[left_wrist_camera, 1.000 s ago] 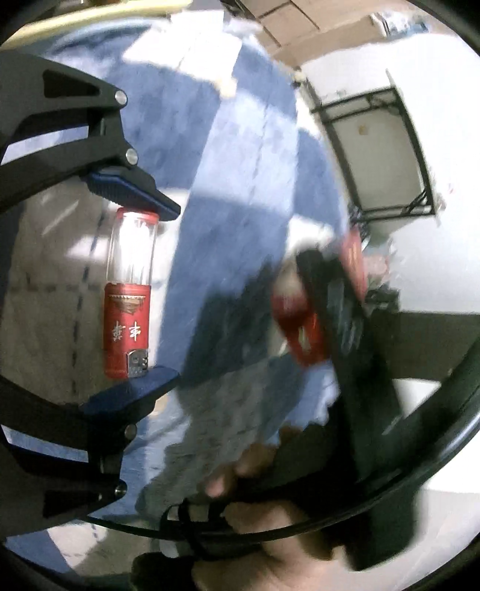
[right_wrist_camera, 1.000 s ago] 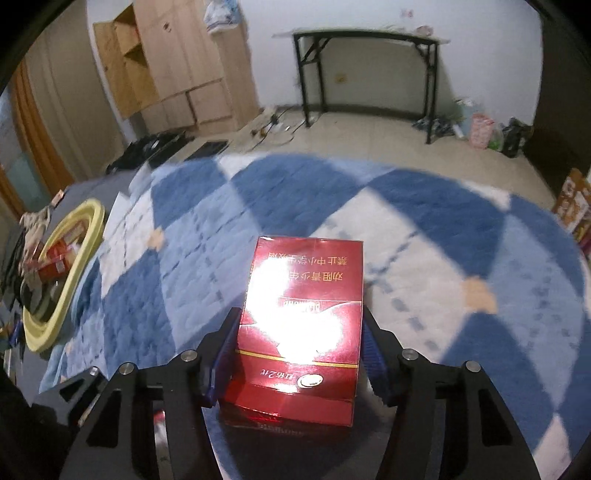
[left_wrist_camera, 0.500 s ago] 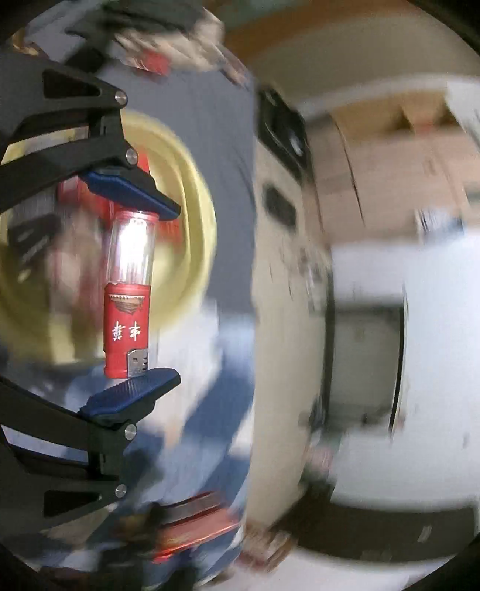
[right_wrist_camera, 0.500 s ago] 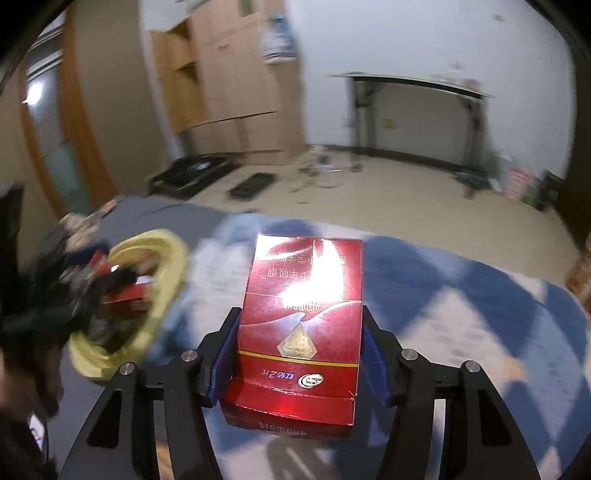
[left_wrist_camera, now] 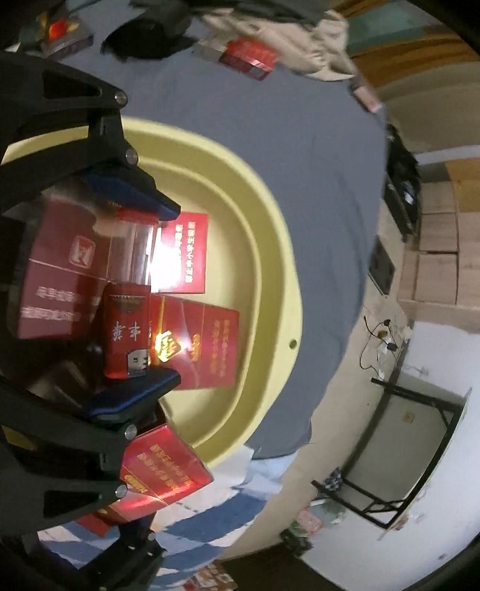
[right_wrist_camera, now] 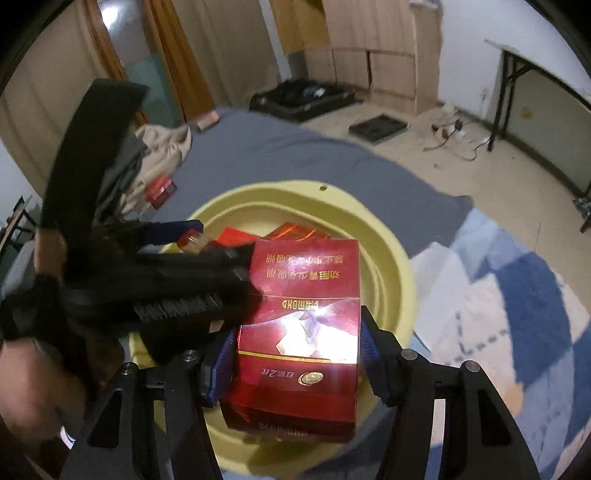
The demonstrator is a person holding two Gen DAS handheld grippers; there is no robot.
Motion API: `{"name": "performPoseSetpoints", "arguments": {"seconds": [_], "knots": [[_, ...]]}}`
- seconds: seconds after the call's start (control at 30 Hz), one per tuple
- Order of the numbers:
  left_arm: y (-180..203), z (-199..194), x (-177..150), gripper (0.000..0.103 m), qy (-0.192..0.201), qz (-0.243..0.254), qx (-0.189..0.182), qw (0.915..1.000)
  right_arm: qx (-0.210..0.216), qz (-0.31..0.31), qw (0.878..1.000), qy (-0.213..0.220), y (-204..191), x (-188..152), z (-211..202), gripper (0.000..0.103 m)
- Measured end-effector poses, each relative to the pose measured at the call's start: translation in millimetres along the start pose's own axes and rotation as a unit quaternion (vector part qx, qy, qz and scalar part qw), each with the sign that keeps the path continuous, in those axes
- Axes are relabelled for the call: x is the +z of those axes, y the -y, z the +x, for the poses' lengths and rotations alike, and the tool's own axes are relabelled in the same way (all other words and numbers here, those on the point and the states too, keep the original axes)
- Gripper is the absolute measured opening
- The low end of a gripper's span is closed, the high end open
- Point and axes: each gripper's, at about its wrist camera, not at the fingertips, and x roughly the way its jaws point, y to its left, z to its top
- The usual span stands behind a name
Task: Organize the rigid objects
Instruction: 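Carry the red box and glass tube into the yellow basin and release both, then lift both open tools away from the basin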
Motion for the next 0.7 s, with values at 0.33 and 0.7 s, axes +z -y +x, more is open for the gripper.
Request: {"name": "performPoseSetpoints", "arguments": {"seconds": [0.33,0.7], "knots": [[18.3,-41.7,-5.9,0.103,0.070,0.004,0.014,0.9974,-0.007,-0.003,1.000,0.028,4.0,-11.9,0.0,0.096],[103.2,-119.7,-87.2,0.103,0.162,-0.050,0.110,0.9793,-0.043,-0.055,0.991,0.111,44.5,-66.1,-87.2,0.102]]}}
